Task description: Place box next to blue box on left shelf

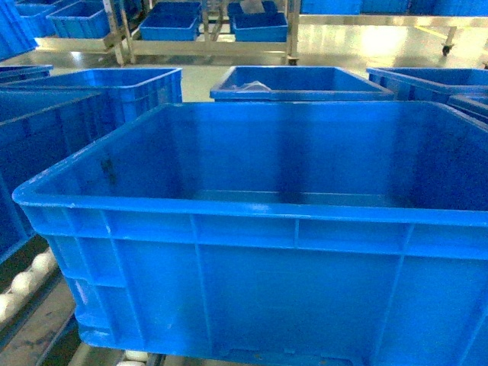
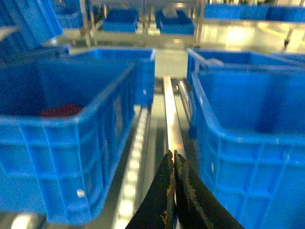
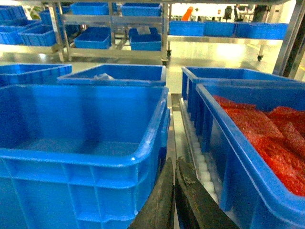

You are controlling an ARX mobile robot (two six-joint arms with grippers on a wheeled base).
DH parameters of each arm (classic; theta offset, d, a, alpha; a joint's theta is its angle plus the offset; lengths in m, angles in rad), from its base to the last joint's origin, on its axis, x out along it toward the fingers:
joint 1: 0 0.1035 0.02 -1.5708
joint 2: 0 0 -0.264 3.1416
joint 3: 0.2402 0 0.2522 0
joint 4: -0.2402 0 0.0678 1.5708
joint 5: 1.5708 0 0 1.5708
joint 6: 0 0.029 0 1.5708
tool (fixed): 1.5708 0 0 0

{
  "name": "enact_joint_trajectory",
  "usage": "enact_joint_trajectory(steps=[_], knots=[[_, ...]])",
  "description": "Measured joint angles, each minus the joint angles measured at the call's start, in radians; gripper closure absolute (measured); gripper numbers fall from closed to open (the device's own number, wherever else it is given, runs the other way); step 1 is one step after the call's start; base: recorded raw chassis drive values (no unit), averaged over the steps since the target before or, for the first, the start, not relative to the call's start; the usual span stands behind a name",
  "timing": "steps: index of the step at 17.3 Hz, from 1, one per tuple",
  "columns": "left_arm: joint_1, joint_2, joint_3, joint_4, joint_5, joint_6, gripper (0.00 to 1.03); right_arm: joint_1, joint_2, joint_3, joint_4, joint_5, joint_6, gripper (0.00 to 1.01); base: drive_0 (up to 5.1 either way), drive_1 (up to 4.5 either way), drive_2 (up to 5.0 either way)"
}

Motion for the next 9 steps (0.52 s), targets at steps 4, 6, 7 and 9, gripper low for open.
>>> enact_joint_trajectory(steps=[4,6,7,9], knots=[[0.0,-0.084,0.0,-0.061,0.001,0.0,1.0,0.0,-0.002,-0.001,-0.02,0.002,0.0,1.0,0.0,0.0,0.0],[0.0,-0.084,0.0,-0.068,0.0,0.0,0.89,0.0,-0.002,-0.001,-0.021,0.002,-0.001,0.89,0.0,0.0,0.0],[0.0,-0.084,0.0,-0.068,0.001,0.0,0.75,0.0,-0.002,-0.001,-0.021,0.002,-0.001,0.74,0.0,0.0,0.0],[0.0,-0.084,0.0,-0.068,0.001,0.0,0.51,0.0,-0.002,-0.001,-0.021,0.002,-0.001,0.5,0.0,0.0,0.0]])
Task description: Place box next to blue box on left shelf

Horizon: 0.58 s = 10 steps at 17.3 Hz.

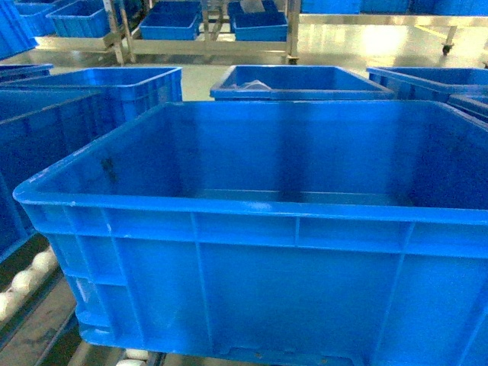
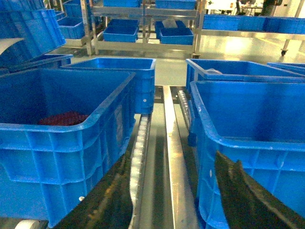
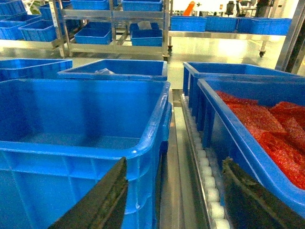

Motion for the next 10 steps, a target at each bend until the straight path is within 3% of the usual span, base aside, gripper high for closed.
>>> enact_joint_trajectory(steps=[3,4,10], knots=[[0.0,0.0,0.0,0.0,0.0,0.0,0.11,0.0,0.0,0.0,0.0,0.0,0.0,0.1,0.0,0.0,0.0],[0.0,0.0,0.0,0.0,0.0,0.002,0.04,0.0,0.0,0.0,0.0,0.0,0.001,0.01,0.0,0.0,0.0],[0.0,0.0,0.0,0.0,0.0,0.002,0.05,0.0,0.0,0.0,0.0,0.0,0.0,0.03,0.0,0.0,0.0]])
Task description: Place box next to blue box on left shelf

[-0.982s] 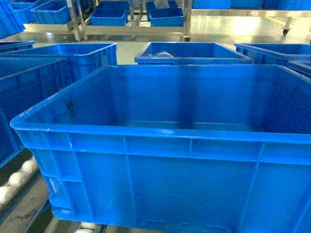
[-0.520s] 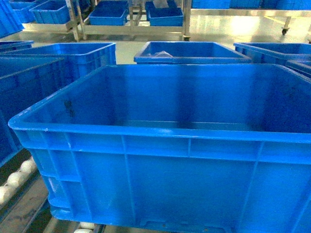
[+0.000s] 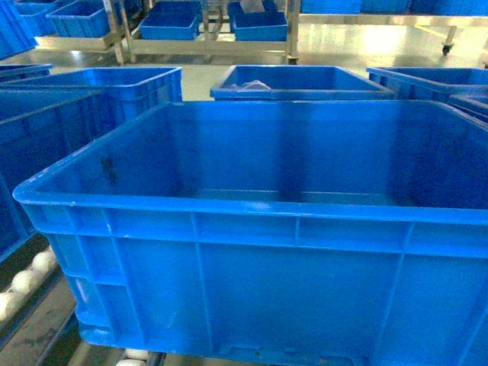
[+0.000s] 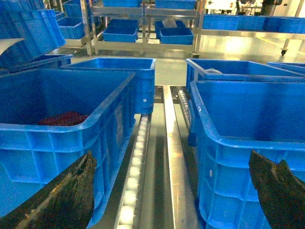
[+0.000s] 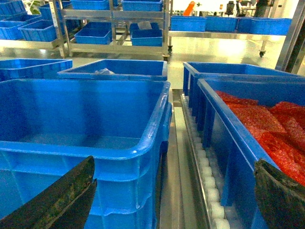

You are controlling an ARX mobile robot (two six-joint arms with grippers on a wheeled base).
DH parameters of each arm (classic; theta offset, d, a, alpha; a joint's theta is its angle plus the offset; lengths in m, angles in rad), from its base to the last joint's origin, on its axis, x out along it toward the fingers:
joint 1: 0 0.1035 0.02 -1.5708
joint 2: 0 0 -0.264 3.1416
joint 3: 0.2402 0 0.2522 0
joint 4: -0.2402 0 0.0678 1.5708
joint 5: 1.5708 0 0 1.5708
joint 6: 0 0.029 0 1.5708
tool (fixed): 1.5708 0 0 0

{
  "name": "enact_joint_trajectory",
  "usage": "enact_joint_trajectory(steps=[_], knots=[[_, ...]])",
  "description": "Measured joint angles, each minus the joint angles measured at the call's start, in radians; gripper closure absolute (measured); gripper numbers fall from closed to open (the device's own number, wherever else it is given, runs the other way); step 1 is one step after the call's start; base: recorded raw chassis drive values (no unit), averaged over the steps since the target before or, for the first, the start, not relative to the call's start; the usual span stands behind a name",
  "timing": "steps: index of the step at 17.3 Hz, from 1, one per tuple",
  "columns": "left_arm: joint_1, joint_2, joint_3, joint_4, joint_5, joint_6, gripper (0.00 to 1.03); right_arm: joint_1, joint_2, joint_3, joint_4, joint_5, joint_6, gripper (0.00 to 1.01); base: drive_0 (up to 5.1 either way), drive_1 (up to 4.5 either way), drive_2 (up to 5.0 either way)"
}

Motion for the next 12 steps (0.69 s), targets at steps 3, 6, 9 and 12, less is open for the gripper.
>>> enact_joint_trajectory(steps=[3,6,9,12], knots=[[0.0,0.0,0.0,0.0,0.0,0.0,0.05,0.0,0.0,0.0,0.0,0.0,0.0,0.03,0.0,0.0,0.0],[0.0,0.0,0.0,0.0,0.0,0.0,0.05,0.0,0.0,0.0,0.0,0.0,0.0,0.03,0.0,0.0,0.0],[0.0,0.0,0.0,0.0,0.0,0.0,0.05,0.0,0.0,0.0,0.0,0.0,0.0,0.03,0.0,0.0,0.0],[0.0,0.0,0.0,0.0,0.0,0.0,0.05,0.0,0.0,0.0,0.0,0.0,0.0,0.03,0.0,0.0,0.0]])
